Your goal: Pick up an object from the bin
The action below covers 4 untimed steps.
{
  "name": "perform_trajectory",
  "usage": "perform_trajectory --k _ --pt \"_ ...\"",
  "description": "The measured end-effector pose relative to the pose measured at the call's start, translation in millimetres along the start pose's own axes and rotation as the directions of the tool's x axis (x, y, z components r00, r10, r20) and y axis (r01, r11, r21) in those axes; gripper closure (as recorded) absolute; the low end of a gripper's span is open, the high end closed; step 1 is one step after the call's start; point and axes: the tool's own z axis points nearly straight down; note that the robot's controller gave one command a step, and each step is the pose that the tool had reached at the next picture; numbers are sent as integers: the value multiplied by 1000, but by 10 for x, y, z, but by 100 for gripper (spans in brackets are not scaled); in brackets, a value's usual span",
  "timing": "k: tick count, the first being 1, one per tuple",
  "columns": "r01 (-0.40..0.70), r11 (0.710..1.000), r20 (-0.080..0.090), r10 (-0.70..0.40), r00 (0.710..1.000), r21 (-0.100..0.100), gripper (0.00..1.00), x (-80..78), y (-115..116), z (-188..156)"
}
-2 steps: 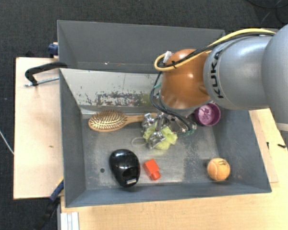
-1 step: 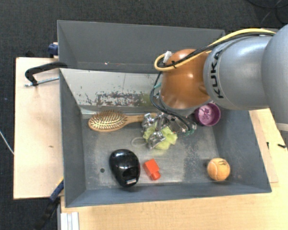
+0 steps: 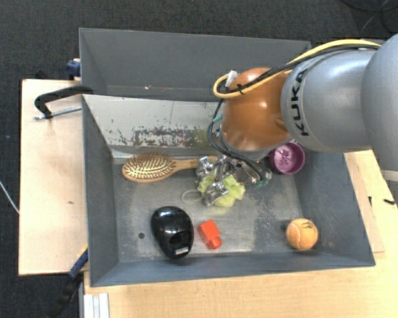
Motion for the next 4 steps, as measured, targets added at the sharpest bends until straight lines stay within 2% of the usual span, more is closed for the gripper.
perform_trajectory --k 2,4 --pt "-1 1000 -3 1 1000 -2 100 11 11 -121" --pt "-1 1000 4 1 1000 1 100 -9 4 -326"
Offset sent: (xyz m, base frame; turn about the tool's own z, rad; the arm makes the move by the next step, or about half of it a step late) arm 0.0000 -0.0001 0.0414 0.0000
